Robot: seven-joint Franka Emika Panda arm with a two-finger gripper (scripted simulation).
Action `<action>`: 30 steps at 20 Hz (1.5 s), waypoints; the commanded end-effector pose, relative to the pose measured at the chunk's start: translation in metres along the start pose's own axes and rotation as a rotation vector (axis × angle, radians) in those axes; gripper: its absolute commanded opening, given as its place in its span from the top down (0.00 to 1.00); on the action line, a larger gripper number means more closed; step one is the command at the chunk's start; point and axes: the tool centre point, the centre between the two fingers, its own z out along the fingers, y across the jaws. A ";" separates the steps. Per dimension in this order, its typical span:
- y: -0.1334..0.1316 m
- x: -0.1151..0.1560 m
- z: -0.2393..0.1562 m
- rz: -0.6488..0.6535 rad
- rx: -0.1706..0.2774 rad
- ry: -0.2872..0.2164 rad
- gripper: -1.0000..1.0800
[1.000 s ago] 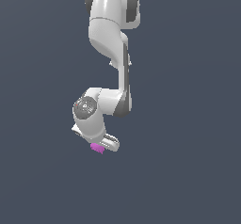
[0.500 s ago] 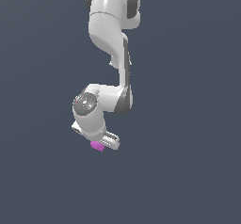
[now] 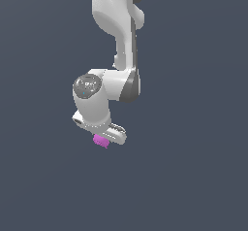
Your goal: Pick up the object and move it to a goal position.
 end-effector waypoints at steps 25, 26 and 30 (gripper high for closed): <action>-0.019 -0.083 -0.301 0.001 0.000 0.002 1.00; -0.019 -0.085 -0.311 0.001 0.000 0.002 1.00; -0.022 -0.092 -0.342 0.001 0.000 0.002 1.00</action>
